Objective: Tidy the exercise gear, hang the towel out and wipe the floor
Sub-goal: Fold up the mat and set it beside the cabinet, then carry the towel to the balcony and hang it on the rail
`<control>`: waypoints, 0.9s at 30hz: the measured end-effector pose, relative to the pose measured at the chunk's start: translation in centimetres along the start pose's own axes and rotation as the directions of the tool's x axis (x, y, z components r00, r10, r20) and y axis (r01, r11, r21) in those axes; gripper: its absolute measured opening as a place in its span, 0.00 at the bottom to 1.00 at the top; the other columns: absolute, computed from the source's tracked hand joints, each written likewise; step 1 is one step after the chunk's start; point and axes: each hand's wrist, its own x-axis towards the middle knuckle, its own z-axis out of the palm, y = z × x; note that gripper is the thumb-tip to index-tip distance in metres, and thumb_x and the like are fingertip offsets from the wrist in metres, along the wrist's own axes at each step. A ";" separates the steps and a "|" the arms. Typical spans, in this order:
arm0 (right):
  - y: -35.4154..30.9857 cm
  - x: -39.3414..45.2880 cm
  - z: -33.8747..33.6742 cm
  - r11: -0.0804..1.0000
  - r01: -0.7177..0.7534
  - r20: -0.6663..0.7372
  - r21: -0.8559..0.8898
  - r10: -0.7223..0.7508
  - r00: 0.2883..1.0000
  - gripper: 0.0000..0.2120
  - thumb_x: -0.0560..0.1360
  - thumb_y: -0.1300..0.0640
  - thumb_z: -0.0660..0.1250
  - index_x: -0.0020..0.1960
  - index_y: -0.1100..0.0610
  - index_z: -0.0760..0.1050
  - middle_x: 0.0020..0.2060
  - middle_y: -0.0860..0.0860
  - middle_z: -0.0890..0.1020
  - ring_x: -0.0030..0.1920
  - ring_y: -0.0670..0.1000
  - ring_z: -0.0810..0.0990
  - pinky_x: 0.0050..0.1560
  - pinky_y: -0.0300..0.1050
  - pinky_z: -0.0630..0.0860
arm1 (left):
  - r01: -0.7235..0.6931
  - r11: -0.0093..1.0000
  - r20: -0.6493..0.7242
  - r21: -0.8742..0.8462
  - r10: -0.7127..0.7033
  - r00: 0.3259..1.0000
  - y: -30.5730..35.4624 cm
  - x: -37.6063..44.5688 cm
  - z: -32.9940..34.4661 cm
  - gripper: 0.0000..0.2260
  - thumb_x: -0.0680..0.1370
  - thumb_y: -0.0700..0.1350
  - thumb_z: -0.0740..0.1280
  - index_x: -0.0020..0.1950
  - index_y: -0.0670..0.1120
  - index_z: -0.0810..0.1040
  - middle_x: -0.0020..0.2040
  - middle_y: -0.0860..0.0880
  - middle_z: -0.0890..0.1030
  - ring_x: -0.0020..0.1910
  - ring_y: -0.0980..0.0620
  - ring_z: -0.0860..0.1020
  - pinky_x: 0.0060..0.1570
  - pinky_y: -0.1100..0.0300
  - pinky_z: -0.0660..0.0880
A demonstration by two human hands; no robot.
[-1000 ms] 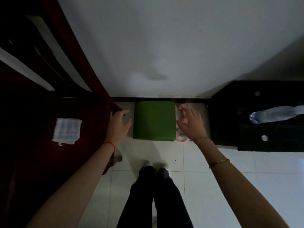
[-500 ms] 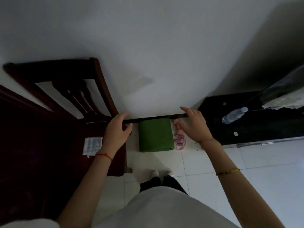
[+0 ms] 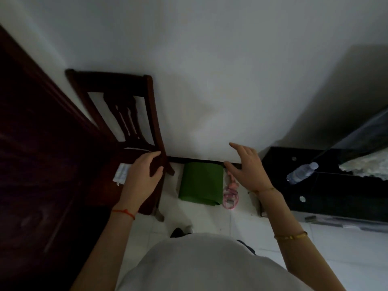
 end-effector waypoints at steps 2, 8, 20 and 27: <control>0.9 -0.6 -0.9 0.998 0.069 0.038 -0.001 -0.068 0.997 0.28 0.76 0.49 0.66 0.73 0.54 0.65 0.68 0.53 0.72 0.69 0.56 0.65 0.70 0.49 0.61 | 0.064 0.997 -0.064 -0.029 -0.066 0.996 1.3 -2.7 0.9 0.18 0.79 0.41 0.68 0.69 0.42 0.74 0.65 0.45 0.77 0.64 0.49 0.74 0.66 0.59 0.68; 3.6 -3.0 -3.4 0.959 0.284 0.241 0.017 -0.279 0.930 0.27 0.77 0.49 0.66 0.72 0.55 0.66 0.66 0.54 0.73 0.68 0.57 0.66 0.68 0.49 0.63 | 0.310 0.942 -0.246 -0.128 -0.333 0.910 6.2 -13.4 5.2 0.19 0.78 0.41 0.69 0.68 0.44 0.74 0.65 0.46 0.77 0.64 0.48 0.74 0.67 0.50 0.71; 2.2 -13.1 -1.9 0.748 0.620 0.570 0.237 -0.624 0.535 0.32 0.73 0.39 0.59 0.68 0.59 0.70 0.61 0.57 0.78 0.61 0.59 0.75 0.64 0.54 0.70 | 0.764 0.595 -0.495 -0.247 -0.756 0.428 18.1 -38.6 11.2 0.18 0.78 0.41 0.68 0.68 0.45 0.74 0.60 0.40 0.79 0.53 0.38 0.79 0.50 0.53 0.73; 1.7 -21.7 0.1 0.647 0.675 0.641 0.355 -0.694 0.327 0.26 0.76 0.47 0.64 0.71 0.55 0.67 0.66 0.53 0.74 0.66 0.55 0.69 0.67 0.53 0.67 | 0.851 0.419 -0.520 -0.316 -0.827 0.214 22.7 -50.6 16.0 0.19 0.77 0.42 0.69 0.68 0.47 0.75 0.63 0.43 0.77 0.59 0.41 0.77 0.56 0.51 0.75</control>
